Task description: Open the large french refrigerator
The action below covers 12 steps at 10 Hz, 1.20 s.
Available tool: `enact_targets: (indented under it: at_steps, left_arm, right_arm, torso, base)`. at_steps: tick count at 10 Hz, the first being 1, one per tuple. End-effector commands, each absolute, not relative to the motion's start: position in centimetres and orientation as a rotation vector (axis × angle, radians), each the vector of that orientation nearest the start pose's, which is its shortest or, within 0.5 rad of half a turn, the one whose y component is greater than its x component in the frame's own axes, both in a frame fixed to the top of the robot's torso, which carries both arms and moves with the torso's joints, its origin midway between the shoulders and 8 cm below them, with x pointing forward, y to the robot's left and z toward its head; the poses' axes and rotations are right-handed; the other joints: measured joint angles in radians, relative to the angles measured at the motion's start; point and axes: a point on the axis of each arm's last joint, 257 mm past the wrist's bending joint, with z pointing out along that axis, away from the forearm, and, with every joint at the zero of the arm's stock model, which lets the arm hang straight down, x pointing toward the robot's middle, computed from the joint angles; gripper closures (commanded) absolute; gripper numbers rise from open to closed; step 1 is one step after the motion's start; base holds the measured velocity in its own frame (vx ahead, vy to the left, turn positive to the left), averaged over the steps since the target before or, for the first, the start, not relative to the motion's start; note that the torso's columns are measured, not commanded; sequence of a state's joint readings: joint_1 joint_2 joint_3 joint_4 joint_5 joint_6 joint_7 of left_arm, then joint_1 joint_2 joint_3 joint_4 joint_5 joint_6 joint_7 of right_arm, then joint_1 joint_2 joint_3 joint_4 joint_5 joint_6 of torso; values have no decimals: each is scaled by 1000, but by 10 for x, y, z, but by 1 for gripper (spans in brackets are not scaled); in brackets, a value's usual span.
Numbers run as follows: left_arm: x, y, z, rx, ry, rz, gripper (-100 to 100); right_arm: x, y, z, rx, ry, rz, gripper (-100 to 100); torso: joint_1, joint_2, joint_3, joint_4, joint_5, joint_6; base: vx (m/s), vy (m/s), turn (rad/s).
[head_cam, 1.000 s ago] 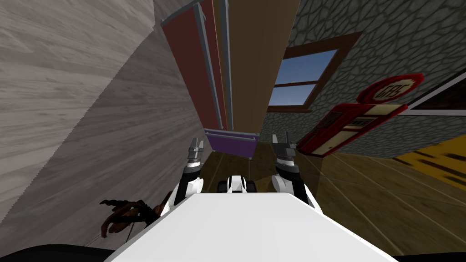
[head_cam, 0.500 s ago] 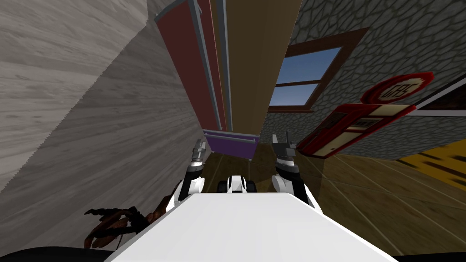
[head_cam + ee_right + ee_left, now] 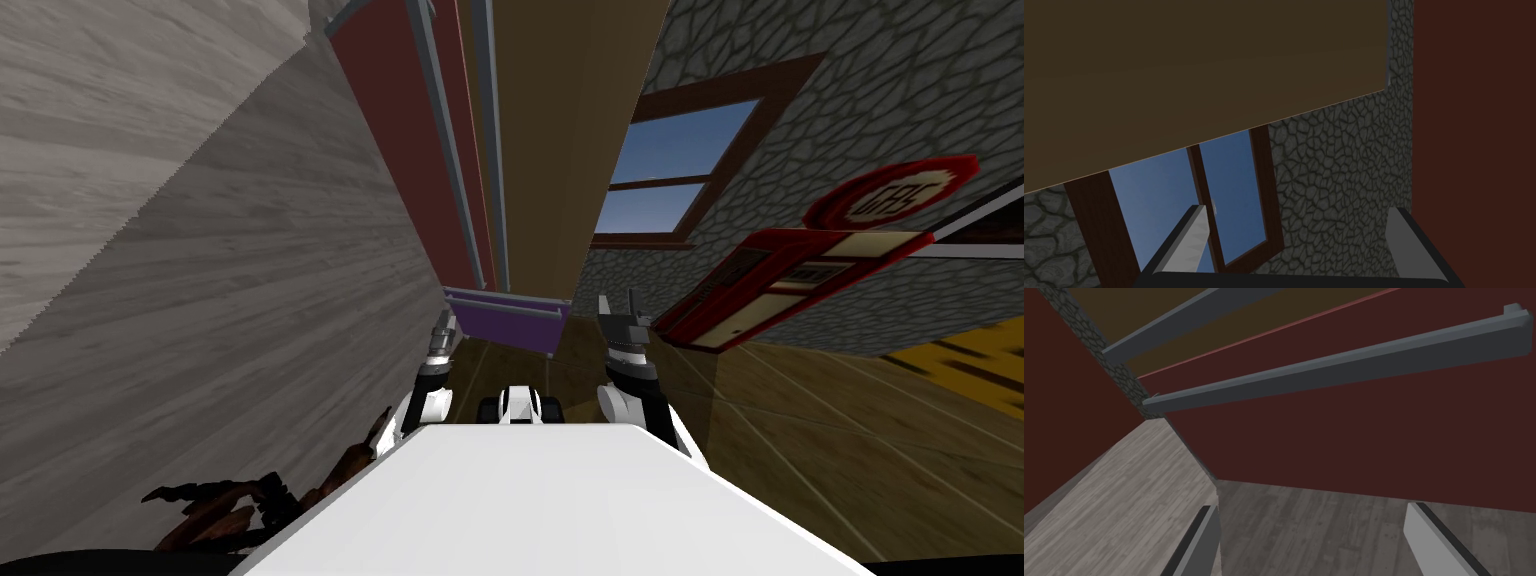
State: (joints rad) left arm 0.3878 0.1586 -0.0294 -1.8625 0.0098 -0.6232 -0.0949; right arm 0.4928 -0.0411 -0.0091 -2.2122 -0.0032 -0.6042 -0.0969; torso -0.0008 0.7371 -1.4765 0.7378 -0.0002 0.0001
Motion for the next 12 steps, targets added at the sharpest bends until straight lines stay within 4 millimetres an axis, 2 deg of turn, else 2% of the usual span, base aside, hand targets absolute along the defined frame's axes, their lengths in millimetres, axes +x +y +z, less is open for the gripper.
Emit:
enact_targets:
  at_steps: [1, 9, 12]
  left_arm:
    - [407, 270, -124, -655, 930, -1199, -100]
    - [427, 269, -172, -664, 1006, -1159, -100]
    - [431, 271, -197, -687, 1047, -1139, -100]
  right_arm:
    - [340, -278, 16, 630, 590, 1401, 0]
    - [340, -278, 16, 630, 590, 1401, 0]
    - [340, -278, 16, 630, 590, 1401, 0]
  torso:
    - [1, 1, 1, 0, 0, 0]
    - [1, 1, 1, 0, 0, 0]
    - [1, 1, 1, 0, 0, 0]
  base:
    - [69, -24, 2]
    - [69, -24, 1]
    - [70, -24, 2]
